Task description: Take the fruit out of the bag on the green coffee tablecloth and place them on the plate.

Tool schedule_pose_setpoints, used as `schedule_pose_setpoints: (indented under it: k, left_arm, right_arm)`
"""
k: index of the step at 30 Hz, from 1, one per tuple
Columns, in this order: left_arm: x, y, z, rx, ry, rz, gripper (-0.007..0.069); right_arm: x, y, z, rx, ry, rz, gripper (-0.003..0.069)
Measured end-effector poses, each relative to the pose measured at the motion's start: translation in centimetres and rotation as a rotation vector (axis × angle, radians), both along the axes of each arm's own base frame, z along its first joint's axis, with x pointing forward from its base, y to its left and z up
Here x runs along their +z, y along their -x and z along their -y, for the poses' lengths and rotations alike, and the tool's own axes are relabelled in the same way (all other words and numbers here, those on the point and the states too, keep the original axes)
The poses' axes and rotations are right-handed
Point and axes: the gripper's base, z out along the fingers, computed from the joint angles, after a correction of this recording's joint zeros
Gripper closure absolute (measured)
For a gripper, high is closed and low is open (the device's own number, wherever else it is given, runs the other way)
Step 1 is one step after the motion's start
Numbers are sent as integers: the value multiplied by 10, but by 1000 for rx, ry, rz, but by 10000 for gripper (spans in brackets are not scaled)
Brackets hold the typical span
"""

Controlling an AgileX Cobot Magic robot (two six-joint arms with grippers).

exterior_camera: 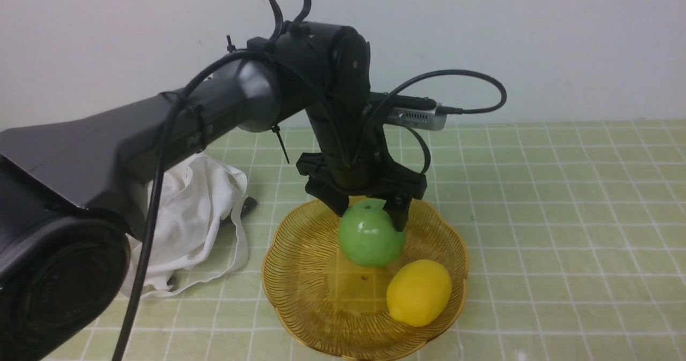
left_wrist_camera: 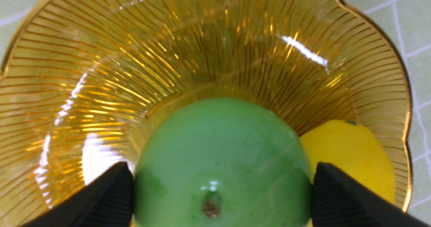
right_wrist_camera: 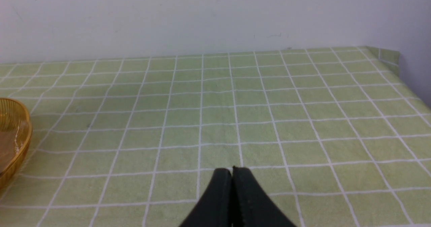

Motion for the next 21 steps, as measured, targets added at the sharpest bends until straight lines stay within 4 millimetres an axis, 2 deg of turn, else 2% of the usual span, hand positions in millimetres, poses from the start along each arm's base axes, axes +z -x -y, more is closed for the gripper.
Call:
schedule_pose_setpoints:
  k: [2, 11, 16, 18, 21]
  left_arm:
    - [3, 1, 0, -7, -6, -7, -55]
    - [5, 2, -1, -15, -17, -24, -59]
    - [24, -2, 1, -18, 6, 19, -51]
    - [38, -2, 1, -19, 26, 53, -12]
    - [55, 3, -2, -22, 45, 85, 97]
  right_arm:
    - [0, 0, 0, 0, 0, 0, 673]
    - [0, 0, 0, 0, 0, 0, 673]
    - [0, 0, 0, 0, 0, 0, 673]
    - [0, 0, 0, 0, 0, 0, 673]
    - [0, 0, 0, 0, 0, 0, 673]
